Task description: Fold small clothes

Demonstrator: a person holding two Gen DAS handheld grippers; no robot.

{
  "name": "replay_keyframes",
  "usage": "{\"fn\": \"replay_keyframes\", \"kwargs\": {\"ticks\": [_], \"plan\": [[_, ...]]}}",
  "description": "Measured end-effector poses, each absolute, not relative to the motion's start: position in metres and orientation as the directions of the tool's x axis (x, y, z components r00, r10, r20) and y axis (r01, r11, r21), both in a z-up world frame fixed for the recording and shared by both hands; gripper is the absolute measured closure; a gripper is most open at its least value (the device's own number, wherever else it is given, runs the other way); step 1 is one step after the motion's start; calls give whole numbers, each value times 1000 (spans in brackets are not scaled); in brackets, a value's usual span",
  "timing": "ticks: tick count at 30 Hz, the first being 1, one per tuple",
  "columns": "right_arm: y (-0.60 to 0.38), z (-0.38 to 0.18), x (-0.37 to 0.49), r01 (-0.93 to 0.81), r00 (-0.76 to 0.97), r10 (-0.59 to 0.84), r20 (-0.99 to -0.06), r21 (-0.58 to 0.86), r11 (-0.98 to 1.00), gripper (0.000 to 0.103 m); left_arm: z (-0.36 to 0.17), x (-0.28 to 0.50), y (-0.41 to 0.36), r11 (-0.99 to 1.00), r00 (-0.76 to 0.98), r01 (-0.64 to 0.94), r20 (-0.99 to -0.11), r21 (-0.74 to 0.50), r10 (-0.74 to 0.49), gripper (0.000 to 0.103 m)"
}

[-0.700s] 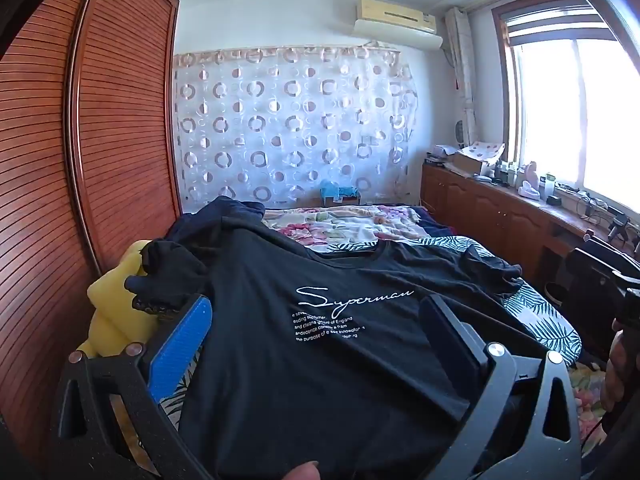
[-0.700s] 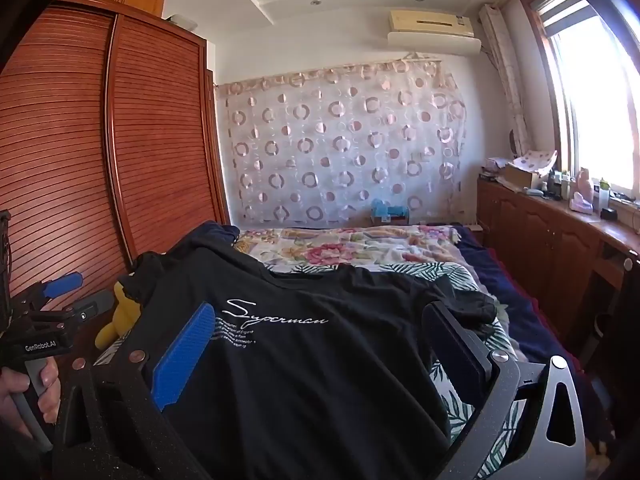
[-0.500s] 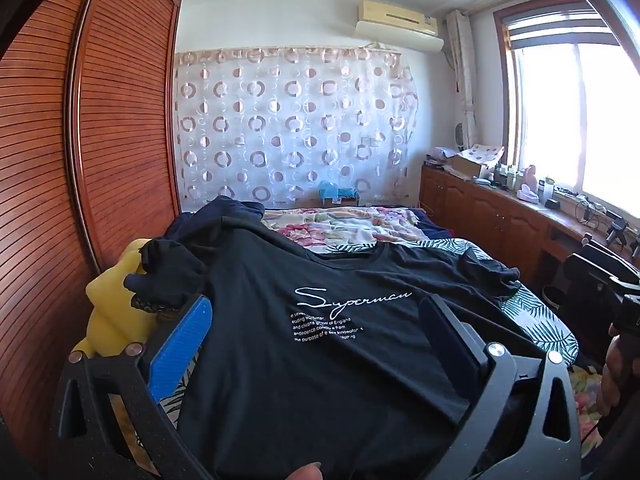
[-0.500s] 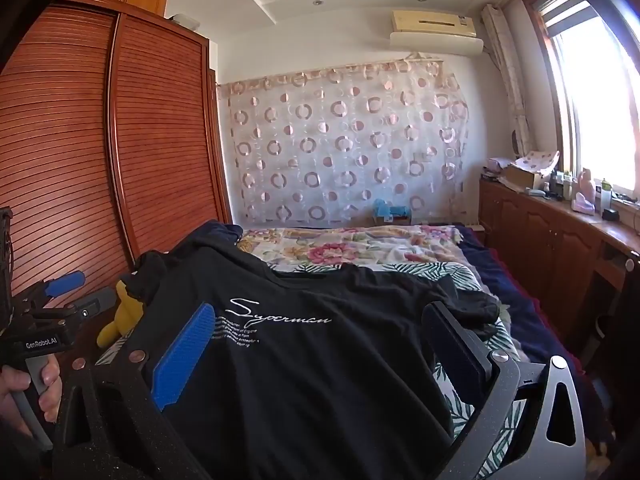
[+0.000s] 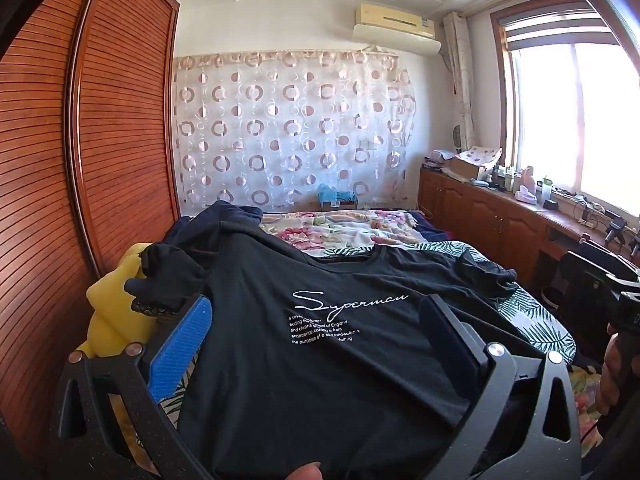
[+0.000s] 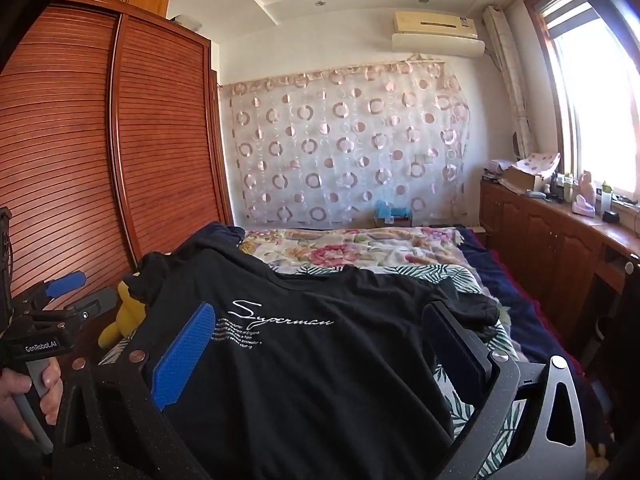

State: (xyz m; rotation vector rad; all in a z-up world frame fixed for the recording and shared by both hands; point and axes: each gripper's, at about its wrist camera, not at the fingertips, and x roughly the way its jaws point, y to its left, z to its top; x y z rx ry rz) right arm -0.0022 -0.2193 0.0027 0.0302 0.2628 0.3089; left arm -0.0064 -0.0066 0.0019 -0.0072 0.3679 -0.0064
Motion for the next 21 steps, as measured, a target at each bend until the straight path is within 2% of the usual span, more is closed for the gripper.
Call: {"fn": "replay_keyframes", "kwargs": {"ticks": [21], "plan": [[-219, 3, -5, -293, 918, 301, -256, 69, 953, 0, 23, -15, -9, 1000, 939, 7, -343, -14, -11, 0]]}}
